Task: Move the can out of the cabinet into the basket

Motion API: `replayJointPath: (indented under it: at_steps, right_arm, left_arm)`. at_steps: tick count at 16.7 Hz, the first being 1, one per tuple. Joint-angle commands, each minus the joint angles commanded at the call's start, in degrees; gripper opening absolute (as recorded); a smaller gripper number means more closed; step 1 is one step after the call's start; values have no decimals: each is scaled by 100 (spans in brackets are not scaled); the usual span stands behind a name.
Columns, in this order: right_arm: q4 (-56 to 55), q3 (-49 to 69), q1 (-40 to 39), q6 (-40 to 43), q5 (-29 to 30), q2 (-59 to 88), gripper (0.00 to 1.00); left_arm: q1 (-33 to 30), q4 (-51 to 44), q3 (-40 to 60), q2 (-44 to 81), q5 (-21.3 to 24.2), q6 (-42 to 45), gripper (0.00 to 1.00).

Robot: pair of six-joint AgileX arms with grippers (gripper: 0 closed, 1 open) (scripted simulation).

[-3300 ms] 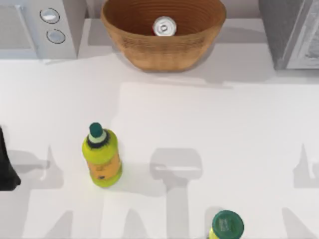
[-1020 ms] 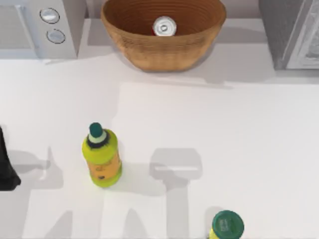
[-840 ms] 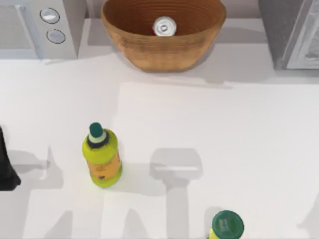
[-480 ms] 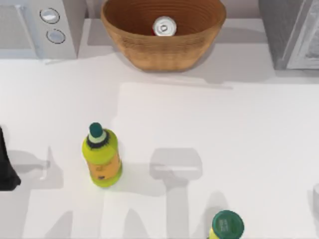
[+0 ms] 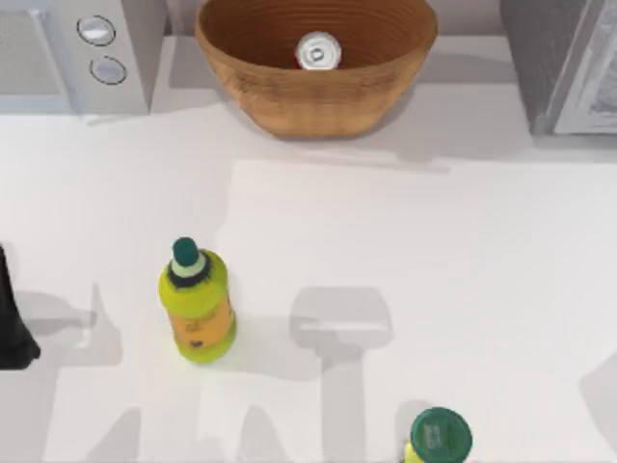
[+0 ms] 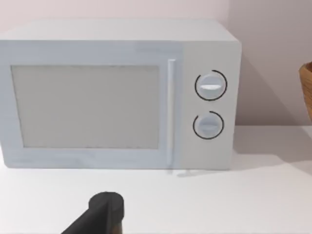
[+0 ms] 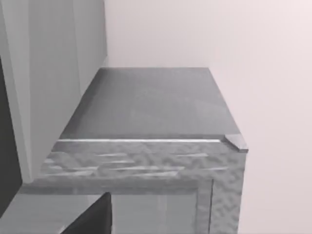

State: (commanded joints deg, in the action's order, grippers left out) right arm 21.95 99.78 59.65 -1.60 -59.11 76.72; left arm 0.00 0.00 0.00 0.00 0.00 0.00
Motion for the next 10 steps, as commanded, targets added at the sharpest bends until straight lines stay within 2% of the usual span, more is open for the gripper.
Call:
replayJointPath:
  at_steps: [5, 7, 10]
  right_arm:
    - [-5, 40, -156, 0, 173, 24, 100]
    - [22, 93, -567, 2, 579, 50, 100]
    - [86, 179, -1566, 8, 1574, 95, 100]
  left_arm:
    - [0, 0, 0, 0, 0, 0, 100]
    - [0, 0, 0, 0, 0, 0, 100]
    - [0, 0, 0, 0, 0, 0, 100]
